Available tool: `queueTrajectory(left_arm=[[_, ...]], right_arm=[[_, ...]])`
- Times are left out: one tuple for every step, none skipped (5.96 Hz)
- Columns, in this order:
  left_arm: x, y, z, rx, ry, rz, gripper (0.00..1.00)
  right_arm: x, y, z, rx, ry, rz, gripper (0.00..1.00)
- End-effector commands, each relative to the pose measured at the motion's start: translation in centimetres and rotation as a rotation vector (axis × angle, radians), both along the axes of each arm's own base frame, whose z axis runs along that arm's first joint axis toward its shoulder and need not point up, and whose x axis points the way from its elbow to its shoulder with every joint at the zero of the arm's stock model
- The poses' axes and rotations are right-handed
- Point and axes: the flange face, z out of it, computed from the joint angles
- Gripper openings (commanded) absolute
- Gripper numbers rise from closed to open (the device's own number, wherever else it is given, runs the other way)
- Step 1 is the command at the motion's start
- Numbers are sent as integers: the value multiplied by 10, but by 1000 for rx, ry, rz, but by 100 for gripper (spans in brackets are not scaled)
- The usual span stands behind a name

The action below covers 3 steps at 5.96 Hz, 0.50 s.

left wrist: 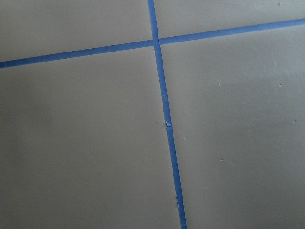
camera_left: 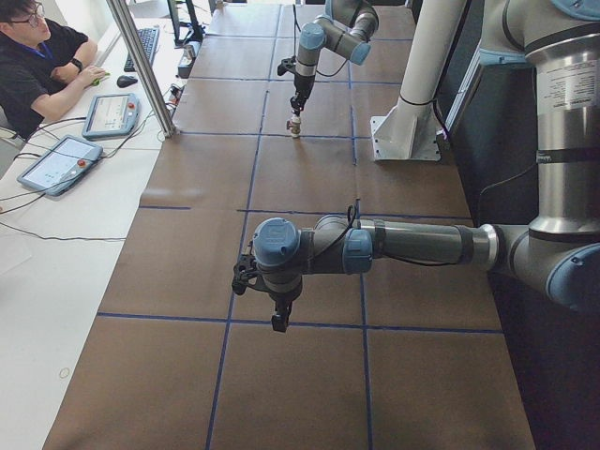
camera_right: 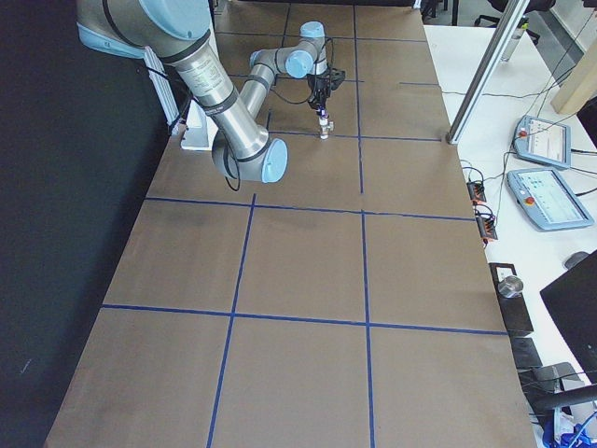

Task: Assemble PPR valve and pipe with both arms
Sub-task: 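Lower the chrome fitting onto the valve top and press it in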

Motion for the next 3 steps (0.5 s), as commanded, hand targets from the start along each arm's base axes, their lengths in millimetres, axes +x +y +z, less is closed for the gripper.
queueTrajectory(left_arm=[[0, 0, 1, -2, 1, 0, 100], [0, 0, 1, -2, 1, 0, 100], [0, 0, 0, 1, 0, 0, 100]], right_arm=[[0, -3, 2, 1, 6, 2, 67], [0, -4, 4, 1, 9, 3, 81], [0, -4, 3, 0, 8, 4, 87]])
